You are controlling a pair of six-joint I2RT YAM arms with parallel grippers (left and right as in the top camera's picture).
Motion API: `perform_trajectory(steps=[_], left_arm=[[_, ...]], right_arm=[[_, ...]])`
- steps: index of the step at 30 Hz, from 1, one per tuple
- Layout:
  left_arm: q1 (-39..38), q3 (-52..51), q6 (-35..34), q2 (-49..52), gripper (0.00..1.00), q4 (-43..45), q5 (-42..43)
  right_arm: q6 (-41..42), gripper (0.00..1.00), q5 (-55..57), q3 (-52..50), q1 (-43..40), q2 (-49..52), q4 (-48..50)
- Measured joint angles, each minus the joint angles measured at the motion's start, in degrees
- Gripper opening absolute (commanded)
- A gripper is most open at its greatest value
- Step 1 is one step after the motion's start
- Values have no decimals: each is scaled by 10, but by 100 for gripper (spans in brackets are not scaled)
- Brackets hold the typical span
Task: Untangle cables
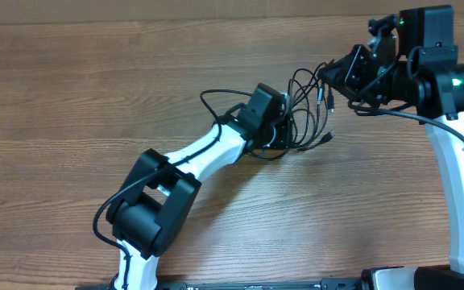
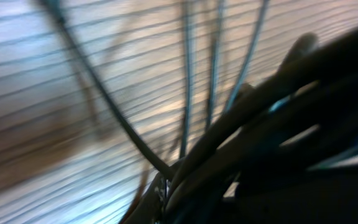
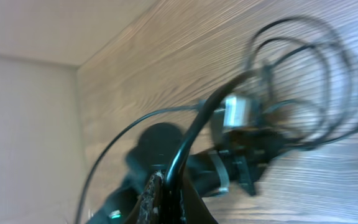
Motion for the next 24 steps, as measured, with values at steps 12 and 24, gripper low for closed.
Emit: perform_trajectory(steps=[12,24], left_arm=[[102,0,148,-263,4,-184,29],[101,0,273,-382,4,-252,146]], right_arm=[[-3,4,99,0,-157,2,-64],[-70,75,129,0,-174,75,-115]])
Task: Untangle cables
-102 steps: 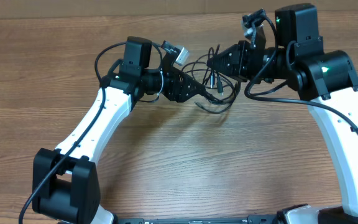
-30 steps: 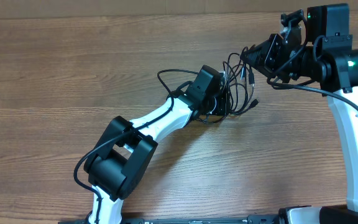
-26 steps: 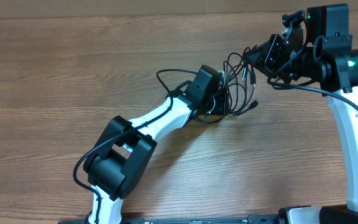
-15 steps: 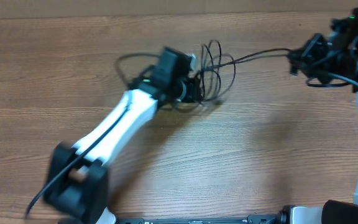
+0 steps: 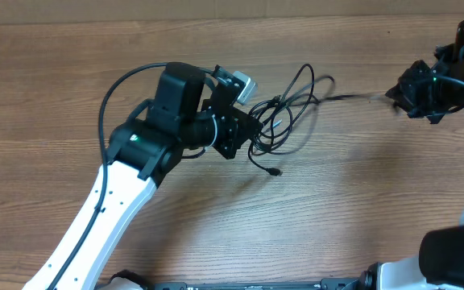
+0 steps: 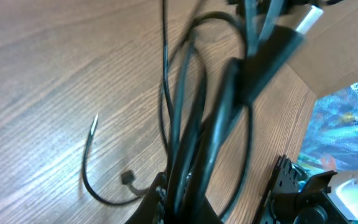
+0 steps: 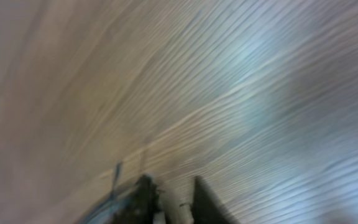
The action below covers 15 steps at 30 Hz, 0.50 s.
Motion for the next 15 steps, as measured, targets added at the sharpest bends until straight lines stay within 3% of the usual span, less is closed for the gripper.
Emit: perform_trajectory(steps=[1,5,11,15], left_arm=[[2,0,1,-6,4,-1,0],[9,0,-17,-22,4,-2,-28],[9,0,-74,-20,4,-3,-86],[9,0,-115,-16,4,-4,-122]], right_arm=[[-17,83,-4,0,-4,7,0],[-95,91,-63,0,-12,16,-12],[-181,92,-170,0,6,15,-29],[-204,89,-200,0,64,15,-28]])
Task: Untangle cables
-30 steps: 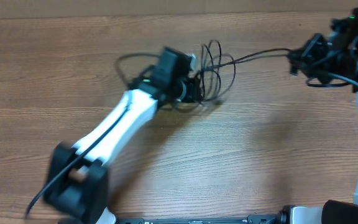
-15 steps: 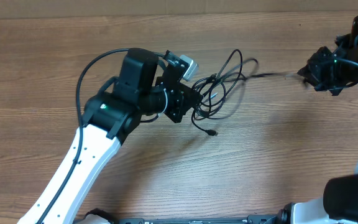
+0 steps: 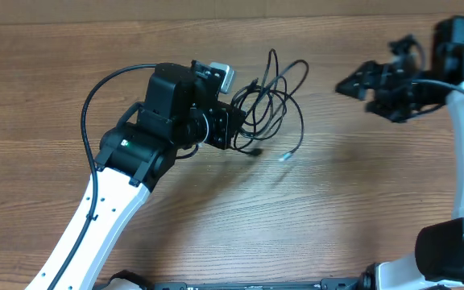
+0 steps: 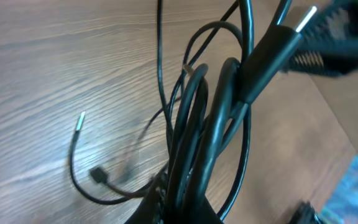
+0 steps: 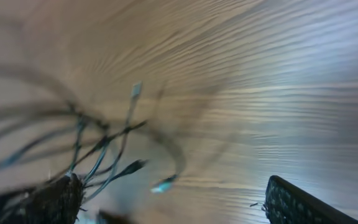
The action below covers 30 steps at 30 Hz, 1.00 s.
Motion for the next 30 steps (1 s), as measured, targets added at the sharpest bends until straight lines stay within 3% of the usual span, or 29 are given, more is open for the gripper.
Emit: perform_trajectory(steps=[6,15,30], left_arm=[[2,0,-61,16,4,0,-50],[4,0,-106,19,4,0,-77],[4,0,-122,27,4,-15,-116]], right_arm=[[19,82,-9,0,104,0,36],[125,71,99,0,214,0,85],[161,70,108,-1,261,0,134]])
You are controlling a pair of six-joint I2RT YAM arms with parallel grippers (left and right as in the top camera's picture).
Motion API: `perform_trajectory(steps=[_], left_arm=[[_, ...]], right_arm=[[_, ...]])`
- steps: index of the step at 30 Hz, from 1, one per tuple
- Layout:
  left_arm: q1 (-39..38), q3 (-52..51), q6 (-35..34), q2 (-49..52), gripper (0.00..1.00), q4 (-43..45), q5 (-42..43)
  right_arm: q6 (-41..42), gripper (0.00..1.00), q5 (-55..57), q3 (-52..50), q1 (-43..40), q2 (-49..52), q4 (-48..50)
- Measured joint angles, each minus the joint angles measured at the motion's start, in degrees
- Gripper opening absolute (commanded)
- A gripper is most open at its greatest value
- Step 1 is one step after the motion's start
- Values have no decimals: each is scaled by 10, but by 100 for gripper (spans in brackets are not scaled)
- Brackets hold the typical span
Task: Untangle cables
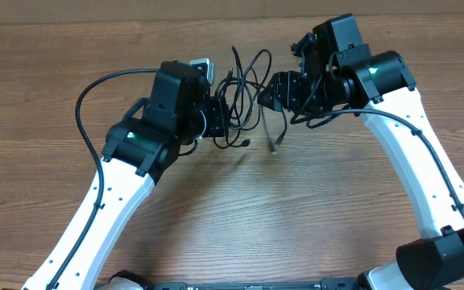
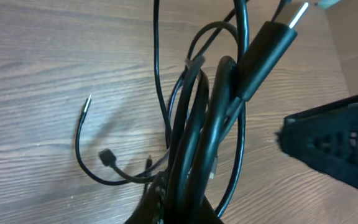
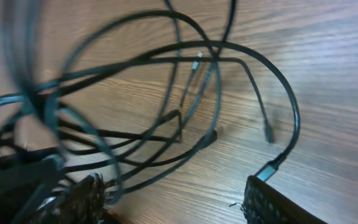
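Note:
A tangle of thin black cables (image 1: 246, 79) hangs over the wooden table, gathered into a bundle (image 2: 211, 118). My left gripper (image 1: 221, 119) is shut on the bundle's lower part (image 2: 179, 208). Loose ends trail from it: a small plug (image 2: 106, 157) and a silver-tipped plug (image 1: 274, 147). My right gripper (image 1: 271, 91) stands open right beside the tangle on its right side, nothing between its fingers. In the right wrist view the loops (image 3: 166, 118) spread just ahead of the open right gripper (image 3: 179, 202), with the silver-tipped plug (image 3: 267, 169) near the right finger (image 3: 284, 205).
The wooden table (image 1: 337, 225) stretches around both arms. The left arm's own black supply cable (image 1: 83, 121) loops out to the left. The table's far edge (image 1: 135, 22) runs along the top of the overhead view.
My right gripper was open far off at the table's right side; now it is open right next to the tangle. The left gripper still holds the bundle, shifted slightly away from the camera.
Both grippers were first at the tangle right of centre, the right shut on a cable. Then the left held the bundle further left with one cable stretched to the right gripper far right. Then the right stood open and free; now it is back at the bundle.

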Motion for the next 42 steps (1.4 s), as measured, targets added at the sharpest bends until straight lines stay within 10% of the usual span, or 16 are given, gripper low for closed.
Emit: perform_trajectory(steps=[28,36,42], left_arm=[[0,0,-3,22,4,6,74],[0,0,-3,22,4,11,74],[25,2,13,21,4,16,81]], right_arm=[[120,63,-24,-4,1,65,179],[130,4,-29,-4,9,65,168],[137,4,-23,-4,-26,65,110]])
